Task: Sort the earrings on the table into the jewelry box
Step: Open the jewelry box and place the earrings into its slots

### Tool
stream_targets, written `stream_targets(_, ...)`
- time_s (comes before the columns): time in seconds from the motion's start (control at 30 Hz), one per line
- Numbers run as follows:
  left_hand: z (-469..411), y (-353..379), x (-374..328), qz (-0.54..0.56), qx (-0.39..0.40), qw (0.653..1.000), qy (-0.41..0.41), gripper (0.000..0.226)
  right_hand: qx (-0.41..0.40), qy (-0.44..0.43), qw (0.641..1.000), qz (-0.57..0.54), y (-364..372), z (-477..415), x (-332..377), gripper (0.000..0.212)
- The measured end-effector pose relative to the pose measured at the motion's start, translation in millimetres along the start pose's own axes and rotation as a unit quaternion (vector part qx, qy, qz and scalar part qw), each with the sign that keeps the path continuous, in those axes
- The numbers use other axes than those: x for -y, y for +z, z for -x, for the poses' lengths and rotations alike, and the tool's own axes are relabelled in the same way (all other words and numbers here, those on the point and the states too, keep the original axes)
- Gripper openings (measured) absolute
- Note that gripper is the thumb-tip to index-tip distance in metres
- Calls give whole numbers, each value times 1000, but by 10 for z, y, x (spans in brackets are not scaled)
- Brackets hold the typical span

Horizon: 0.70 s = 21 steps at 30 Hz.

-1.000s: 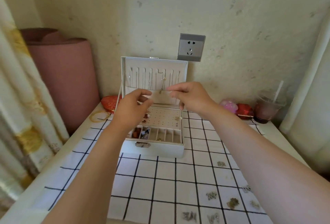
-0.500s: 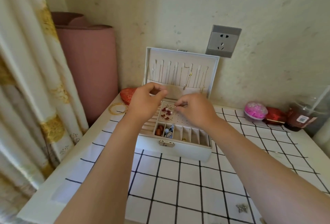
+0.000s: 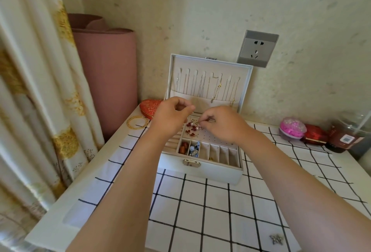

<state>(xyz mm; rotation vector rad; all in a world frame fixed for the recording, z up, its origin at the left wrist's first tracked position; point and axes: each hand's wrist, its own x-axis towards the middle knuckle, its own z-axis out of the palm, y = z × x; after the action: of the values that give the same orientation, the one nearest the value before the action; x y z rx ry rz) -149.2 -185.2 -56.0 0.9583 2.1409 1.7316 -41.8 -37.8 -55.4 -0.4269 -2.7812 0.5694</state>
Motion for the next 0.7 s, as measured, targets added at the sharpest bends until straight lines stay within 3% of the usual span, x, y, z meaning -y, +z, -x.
stream_targets(0.17,53,35,-61,30,29,999,-9,12,0,38,993,-108,-129,-8,17,35)
stream_targets(0.33,78,71,-175,108,26,992,-64,19,-31,2,968,-249,-371,62,217,27)
stream_targets(0.53,101,75,-205,121,30,988,-95,18,-94,10,955,-281,-288,30,155,20)
stream_targets(0.63,87,80,-150,67,33,996,-40,15,-97,23,962,-253,-259,29,87,16)
stream_targets(0.7,70,78,-74,-32,39,999,8,13,-75,33,979,-186,-245,44,25,11)
